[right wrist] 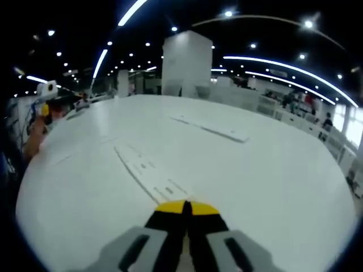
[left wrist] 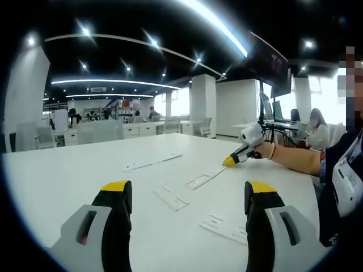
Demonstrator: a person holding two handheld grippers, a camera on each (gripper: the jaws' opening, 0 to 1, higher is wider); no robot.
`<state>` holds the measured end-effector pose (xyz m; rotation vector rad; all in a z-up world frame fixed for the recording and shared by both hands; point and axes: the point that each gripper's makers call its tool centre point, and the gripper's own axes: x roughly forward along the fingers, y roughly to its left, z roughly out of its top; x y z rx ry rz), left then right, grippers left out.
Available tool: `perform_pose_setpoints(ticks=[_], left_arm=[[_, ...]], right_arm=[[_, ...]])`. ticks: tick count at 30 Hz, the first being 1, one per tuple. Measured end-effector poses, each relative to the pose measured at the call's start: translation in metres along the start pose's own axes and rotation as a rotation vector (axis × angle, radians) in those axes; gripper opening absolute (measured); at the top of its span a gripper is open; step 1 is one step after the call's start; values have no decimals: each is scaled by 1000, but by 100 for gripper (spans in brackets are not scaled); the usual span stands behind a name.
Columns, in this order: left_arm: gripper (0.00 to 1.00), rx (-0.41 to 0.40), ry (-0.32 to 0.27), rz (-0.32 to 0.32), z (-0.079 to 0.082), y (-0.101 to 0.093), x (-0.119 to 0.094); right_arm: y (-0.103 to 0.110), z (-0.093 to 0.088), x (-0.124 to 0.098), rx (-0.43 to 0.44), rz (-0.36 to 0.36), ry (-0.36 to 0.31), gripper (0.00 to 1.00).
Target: Locate the socket holder cover, grip the socket holder cover, clip it into the socket holder slot.
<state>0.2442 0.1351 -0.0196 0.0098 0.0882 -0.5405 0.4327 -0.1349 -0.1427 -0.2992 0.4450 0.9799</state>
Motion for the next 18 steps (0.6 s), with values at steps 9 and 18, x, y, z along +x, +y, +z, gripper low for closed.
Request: perform_pose_setpoints(ticks=[9,18], left_arm=[[81,-1,4,6,-1,1,1],[81,0,8,7,-3,1,2]], right_arm=[[-3,0,0,-28,-2,6,4],[-5,-2,-2,-82,-7,24,4]])
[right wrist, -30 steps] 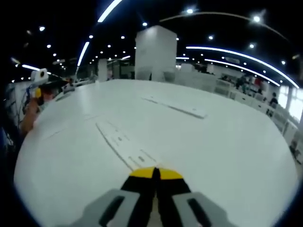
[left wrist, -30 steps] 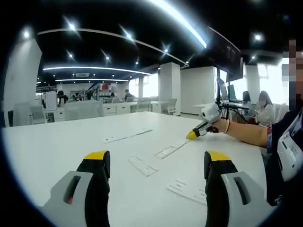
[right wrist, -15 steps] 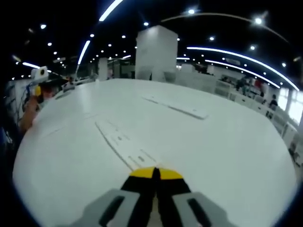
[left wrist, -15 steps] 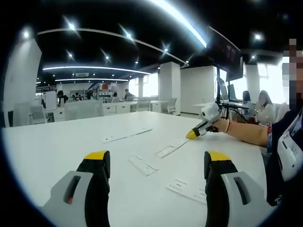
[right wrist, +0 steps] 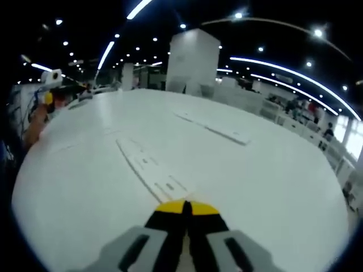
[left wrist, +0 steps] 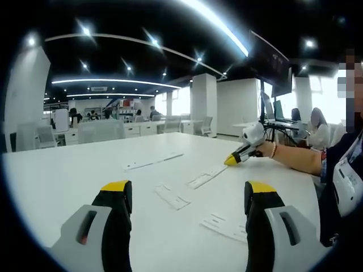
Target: Locate the socket holder cover, grip the socket holder cover, clip it into the socket holder slot.
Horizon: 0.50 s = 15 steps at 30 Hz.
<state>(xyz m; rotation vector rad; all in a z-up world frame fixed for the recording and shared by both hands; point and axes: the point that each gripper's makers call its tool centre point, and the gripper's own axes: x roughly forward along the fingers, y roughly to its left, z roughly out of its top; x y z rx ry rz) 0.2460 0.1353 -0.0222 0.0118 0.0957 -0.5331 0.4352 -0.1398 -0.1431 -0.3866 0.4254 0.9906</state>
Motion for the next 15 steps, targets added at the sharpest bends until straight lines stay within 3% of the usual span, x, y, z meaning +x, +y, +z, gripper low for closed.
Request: perform_pose_setpoints(ticks=[15], left_arm=[[81,0,1,1,-1,1,0]], right_arm=[[7,-1,-3,-35,22,2,4]])
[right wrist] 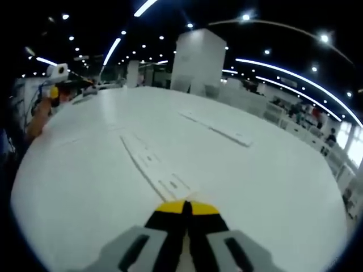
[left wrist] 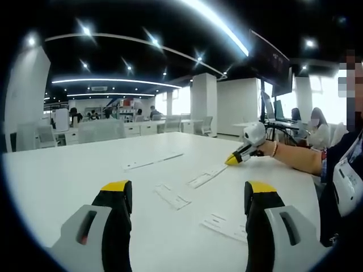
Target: Locate the socket holder cover, grip the socket holder cover, clip it into the socket holder slot.
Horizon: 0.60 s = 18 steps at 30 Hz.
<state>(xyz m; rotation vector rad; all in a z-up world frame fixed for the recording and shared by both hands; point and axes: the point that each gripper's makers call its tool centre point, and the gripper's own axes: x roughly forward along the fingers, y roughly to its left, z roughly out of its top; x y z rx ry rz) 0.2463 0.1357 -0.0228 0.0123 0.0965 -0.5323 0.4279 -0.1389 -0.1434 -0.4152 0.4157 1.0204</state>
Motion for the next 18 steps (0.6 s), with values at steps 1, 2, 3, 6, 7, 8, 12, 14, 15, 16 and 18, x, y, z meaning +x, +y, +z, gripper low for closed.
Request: perform_pose_setpoints(ticks=[1,2,3,6,7,8,12,14,15,16,18], left_arm=[[81,1,0,-1,0,0,0],[81,1,0,-2,0,0,0],[81,1,0,-2,0,0,0],[81,2,-1,-5,1,-1,0],[81,3,-1,-5,1,-1,0],[81,4,-2,-6,1,-1,0],[81,5,-4,-15,2,-2,0],[81,7,-2,-19,1,-3,1],[81,7,-2,-20,1,-3,1],[81,8,-2,-22,1,-4,1],[81,7,-3,-23,1,-5,1]], right_arm=[[0,0,0,1,0,0,4],[0,0,0,3,1,-3,4],[0,0,0,6,3,-5,4],[-1,0,1,4,2,-5,4],[-2,0,1,3,1,-5,4],[-3,1,1,3,0,-5,4],[-4,1,2,12,3,-11,4],[-3,1,2,15,3,-14,4],[-3,1,2,18,4,-15,4],[-4,1,2,19,4,-17,4],[-4,1,2,25,6,-23,4]])
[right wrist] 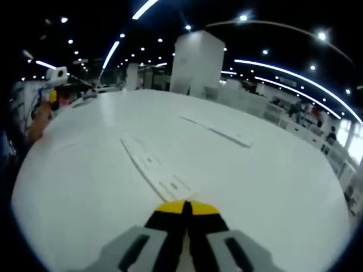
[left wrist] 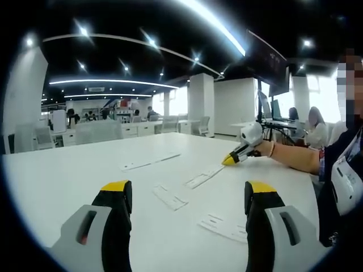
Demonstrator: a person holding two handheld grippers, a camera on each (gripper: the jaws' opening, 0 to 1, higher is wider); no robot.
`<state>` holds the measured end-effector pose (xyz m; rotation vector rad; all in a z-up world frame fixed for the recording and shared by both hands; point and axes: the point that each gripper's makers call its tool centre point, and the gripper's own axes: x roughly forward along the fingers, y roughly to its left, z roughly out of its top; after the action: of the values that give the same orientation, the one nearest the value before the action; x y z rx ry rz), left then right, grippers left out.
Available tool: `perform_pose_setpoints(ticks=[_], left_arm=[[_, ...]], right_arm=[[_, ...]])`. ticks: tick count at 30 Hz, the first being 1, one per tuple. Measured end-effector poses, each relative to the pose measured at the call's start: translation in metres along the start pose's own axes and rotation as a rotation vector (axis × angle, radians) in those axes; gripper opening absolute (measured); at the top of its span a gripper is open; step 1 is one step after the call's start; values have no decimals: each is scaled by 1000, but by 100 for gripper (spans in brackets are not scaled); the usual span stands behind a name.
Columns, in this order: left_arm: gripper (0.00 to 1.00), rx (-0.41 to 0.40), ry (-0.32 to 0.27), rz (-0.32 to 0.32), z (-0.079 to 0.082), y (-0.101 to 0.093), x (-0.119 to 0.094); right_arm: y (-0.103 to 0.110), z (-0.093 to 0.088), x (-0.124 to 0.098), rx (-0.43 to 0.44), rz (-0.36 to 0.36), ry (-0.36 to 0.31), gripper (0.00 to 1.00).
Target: Locate the socket holder cover, grip the socket holder cover, clip it into the socket holder slot.
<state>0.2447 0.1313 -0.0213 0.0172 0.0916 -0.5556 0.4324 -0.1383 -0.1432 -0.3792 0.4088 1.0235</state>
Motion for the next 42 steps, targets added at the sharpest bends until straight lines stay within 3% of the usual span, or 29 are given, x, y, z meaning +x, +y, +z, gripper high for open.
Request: perform_pose_setpoints(ticks=[42], left_arm=[[81,-3,12,15,-5,2,0]], right_arm=[[13,-1,-5,-21,58,5,4]])
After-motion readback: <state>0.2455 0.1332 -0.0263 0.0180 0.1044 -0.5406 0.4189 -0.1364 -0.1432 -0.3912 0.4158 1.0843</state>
